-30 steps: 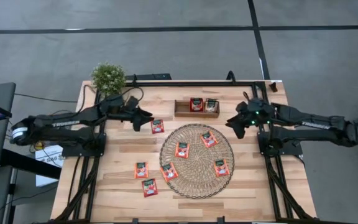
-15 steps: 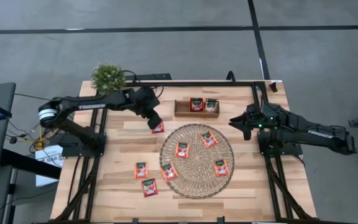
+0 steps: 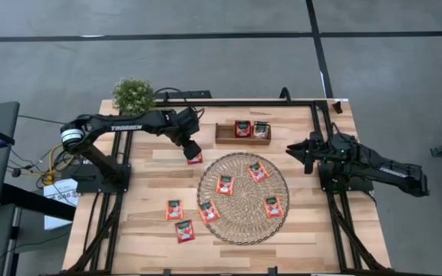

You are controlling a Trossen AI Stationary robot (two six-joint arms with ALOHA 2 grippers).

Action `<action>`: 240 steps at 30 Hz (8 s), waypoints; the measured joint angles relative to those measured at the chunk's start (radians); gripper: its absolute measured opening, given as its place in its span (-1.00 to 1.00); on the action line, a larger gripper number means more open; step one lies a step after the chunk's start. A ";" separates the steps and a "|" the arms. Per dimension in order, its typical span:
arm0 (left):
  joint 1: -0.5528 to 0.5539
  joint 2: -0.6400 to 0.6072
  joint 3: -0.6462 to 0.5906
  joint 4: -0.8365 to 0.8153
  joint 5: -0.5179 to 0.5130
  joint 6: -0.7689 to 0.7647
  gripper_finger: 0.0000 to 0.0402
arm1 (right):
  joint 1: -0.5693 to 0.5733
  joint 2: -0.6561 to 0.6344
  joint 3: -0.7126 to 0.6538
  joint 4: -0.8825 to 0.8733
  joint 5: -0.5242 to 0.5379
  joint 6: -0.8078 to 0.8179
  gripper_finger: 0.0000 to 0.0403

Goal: Pick & Place Tea
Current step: Put the top red tea bag into the middle section of the wooden organizer

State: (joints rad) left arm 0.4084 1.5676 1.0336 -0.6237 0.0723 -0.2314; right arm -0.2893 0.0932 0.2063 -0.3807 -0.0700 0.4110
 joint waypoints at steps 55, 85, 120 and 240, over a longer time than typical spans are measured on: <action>0.065 0.338 0.143 -0.105 0.050 0.217 -0.97 | 0.001 -0.009 -0.032 0.015 0.018 0.008 -0.44; -0.123 0.193 0.687 -0.252 -0.146 0.302 -1.00 | 0.000 -0.008 -0.032 0.015 0.019 0.010 -0.44; -0.148 0.543 1.059 -0.287 -0.154 0.489 -1.00 | -0.060 0.192 -0.005 0.314 0.021 -0.046 -0.43; -0.094 0.433 1.059 -0.586 -0.213 0.293 -0.22 | -0.215 1.450 0.588 0.587 0.073 -0.329 -1.00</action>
State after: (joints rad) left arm 0.3145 2.0010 2.0926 -1.2092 -0.1412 0.0621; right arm -0.5048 1.5436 0.7946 0.2059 0.0032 0.0819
